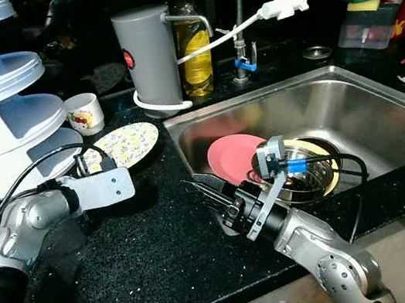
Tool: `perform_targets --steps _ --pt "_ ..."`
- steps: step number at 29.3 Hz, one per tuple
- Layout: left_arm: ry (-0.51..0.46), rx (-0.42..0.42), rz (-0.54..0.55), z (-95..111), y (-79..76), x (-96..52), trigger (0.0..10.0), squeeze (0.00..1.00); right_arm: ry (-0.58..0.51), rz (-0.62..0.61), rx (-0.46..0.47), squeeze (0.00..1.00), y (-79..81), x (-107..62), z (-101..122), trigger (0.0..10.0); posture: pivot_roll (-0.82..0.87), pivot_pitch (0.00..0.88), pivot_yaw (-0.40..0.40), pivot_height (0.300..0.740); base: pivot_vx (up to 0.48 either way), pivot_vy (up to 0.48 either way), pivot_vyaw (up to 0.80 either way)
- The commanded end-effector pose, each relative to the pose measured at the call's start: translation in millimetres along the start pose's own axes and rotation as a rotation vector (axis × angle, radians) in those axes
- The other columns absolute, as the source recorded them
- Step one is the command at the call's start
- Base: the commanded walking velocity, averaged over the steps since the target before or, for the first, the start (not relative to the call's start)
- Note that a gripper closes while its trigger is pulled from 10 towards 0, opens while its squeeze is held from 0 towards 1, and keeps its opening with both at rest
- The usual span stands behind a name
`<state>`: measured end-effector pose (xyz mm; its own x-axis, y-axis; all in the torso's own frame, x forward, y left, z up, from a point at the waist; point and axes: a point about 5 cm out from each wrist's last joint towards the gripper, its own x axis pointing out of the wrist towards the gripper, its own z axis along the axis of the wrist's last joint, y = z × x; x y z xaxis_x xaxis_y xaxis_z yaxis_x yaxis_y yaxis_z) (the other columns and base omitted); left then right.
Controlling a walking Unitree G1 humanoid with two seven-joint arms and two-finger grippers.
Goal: Kitchen organization
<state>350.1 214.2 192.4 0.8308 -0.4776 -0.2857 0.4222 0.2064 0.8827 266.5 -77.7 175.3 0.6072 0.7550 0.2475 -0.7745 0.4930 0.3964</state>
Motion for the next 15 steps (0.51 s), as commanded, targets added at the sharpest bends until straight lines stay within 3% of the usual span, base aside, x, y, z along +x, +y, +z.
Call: perform_targets --steps 1,2,5,11,15 --pt "-0.113 -0.038 0.104 23 13.1 1.0 0.0 0.00 -0.017 -0.008 0.012 0.00 -0.2 0.7 3 10.0 -0.01 0.000 0.006 0.740 0.000 0.000 0.00" --pt "-0.113 -0.038 0.104 23 13.1 1.0 0.0 0.00 -0.017 -0.008 0.012 0.00 -0.2 0.7 3 10.0 -0.01 0.000 0.006 0.740 0.000 0.000 0.00" --pt "-0.290 -0.089 0.253 65 38.5 -4.3 0.0 0.00 -0.037 -0.024 0.026 0.00 -3.4 0.0 5 10.0 0.00 0.000 0.006 0.740 0.000 0.000 -0.27" --pt "-0.371 -0.121 0.257 88 33.5 -10.7 0.0 0.00 -0.068 -0.033 0.036 0.00 -5.4 -1.4 8 10.0 -0.01 0.000 0.010 0.740 0.000 0.000 -0.80" --pt "-0.369 -0.165 0.263 89 27.4 -13.4 0.0 0.00 -0.127 -0.079 0.059 0.00 -11.7 -4.3 15 10.0 0.00 0.000 0.011 0.740 0.000 0.000 -0.80"
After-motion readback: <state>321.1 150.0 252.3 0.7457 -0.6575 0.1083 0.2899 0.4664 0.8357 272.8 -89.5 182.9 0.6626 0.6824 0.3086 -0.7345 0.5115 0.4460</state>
